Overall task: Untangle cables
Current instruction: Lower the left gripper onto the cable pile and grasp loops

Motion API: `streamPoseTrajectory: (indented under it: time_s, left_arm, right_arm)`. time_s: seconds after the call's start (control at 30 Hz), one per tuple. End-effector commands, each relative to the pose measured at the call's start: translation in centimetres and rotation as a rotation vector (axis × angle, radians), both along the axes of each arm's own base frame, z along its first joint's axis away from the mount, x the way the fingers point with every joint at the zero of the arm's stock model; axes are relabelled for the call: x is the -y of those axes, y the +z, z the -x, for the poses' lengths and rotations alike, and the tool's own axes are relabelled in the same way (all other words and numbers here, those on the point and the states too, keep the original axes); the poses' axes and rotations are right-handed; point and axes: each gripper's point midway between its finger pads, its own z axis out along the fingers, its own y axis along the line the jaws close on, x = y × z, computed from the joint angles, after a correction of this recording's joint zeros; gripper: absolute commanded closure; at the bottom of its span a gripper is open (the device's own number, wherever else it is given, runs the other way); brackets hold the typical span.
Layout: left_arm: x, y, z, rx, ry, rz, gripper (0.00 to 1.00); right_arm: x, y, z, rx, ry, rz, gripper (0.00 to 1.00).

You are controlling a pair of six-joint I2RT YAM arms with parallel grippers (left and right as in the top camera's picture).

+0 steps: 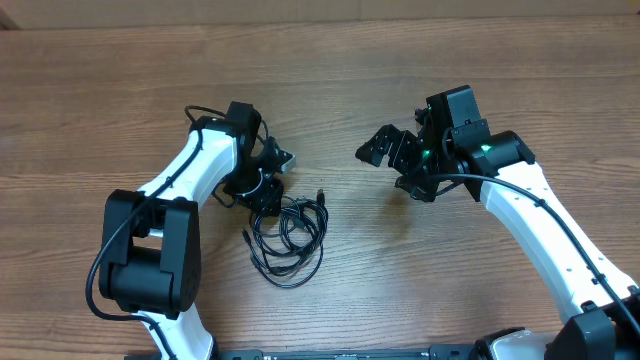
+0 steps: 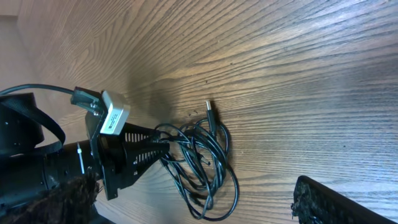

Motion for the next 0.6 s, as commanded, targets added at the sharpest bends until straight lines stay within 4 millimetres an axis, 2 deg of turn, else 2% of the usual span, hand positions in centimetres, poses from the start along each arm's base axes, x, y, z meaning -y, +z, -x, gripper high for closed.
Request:
streamPoseTrajectory:
  time_s: [0.0,0.2,0.33,0.57]
  left_arm:
    - [0.3,-0.3,-0.6,0.030,-0.055,0.000,0.65]
    - [0.3,-0.5,-1.3,0.072,-0.089,-0.021,0.71]
    - [-0.2,-0.8,-1.7,0.109,-0.159,-0.075,0.71]
    - [0.7,-0.8,-2.1,0.149,-0.237,-0.072,0.72]
  right_arm:
    - [0.3,0.0,-0.3,0.016,-0.004,0.016,0.00]
    - [0.5,-0.1,-0.4,0.019,-0.011,0.028,0.00]
    - [0.5,-0.1,-0.4,0.019,-0.011,0.028,0.00]
    - [0.5,-0.1,-0.4,0.019,-0.011,0.028,0.00]
